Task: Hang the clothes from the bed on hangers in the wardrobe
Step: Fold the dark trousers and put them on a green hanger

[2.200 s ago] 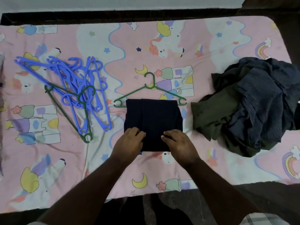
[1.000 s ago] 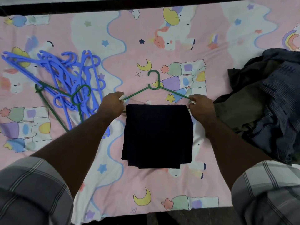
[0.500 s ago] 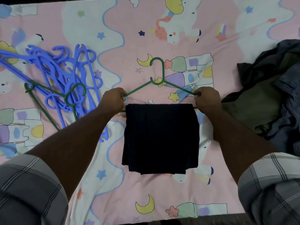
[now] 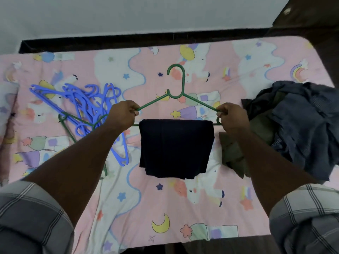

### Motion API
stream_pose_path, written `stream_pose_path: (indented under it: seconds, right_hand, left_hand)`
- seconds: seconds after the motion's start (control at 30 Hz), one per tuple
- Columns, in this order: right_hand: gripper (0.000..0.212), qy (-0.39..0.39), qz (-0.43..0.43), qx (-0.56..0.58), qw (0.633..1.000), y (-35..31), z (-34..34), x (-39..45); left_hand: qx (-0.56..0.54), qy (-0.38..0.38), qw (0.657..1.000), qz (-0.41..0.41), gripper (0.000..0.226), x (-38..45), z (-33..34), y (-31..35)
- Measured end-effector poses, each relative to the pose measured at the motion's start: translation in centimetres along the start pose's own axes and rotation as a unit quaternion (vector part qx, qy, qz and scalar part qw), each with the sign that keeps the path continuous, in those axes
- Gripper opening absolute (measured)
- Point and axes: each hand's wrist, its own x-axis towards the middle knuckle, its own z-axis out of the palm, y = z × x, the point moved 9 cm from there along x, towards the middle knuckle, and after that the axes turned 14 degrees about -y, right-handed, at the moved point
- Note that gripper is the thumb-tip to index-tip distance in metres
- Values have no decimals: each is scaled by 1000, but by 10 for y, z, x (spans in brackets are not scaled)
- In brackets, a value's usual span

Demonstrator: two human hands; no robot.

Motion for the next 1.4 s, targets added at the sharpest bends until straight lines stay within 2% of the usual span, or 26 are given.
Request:
stream_pose_path:
  seconds: [0.1, 0.2, 0.27, 0.37, 0.47, 0.53, 0.63, 0.77, 0.83, 0.97, 1.13, 1.23, 1.4]
  right_hand:
    - [26, -2, -29, 19, 999, -23, -28, -18]
    - [21, 7, -55, 87, 995, -45, -61, -36]
    - [17, 14, -77, 151, 985, -58, -87, -50]
    - [19, 19, -123, 256, 959, -89, -134, -72]
    - [17, 28, -160, 336, 928, -132, -185, -104]
    - [20, 34, -174, 378, 909, -154, -210, -115]
    - [12, 21, -201, 434, 878, -188, -242, -145]
    - [8, -38, -241, 532, 811, -223, -263, -182]
    - [15, -75, -249, 573, 777, -235, -264, -197]
    - [23, -173, -245, 593, 747, -263, -251, -225]
    - [26, -222, -277, 611, 708, -312, -247, -264]
    - [30, -247, -289, 600, 703, -339, -241, -282]
    - [35, -272, -301, 592, 697, -386, -231, -308]
  left_hand:
    - [-12, 13, 1000, 6, 18, -27, -28, 15]
    - [-65, 22, 997, 29, 12, -57, -61, 34]
    - [-130, 11, 990, 58, 13, -80, -86, 49]
    - [-264, -6, 961, 85, 13, -122, -130, 72]
    - [-409, -23, 903, 129, 19, -167, -166, 103]
    - [-509, -18, 842, 178, 22, -186, -184, 121]
    - [-620, -1, 745, 247, 19, -222, -210, 140]
    - [-662, 41, 697, 272, 19, -264, -232, 142]
    - [-667, 61, 687, 282, 19, -286, -239, 140]
    - [-658, 99, 685, 296, 21, -328, -257, 132]
    - [-643, 134, 690, 305, 30, -381, -287, 112]
    - [-623, 156, 701, 311, 43, -415, -305, 102]
    - [-612, 188, 698, 319, 43, -463, -334, 75]
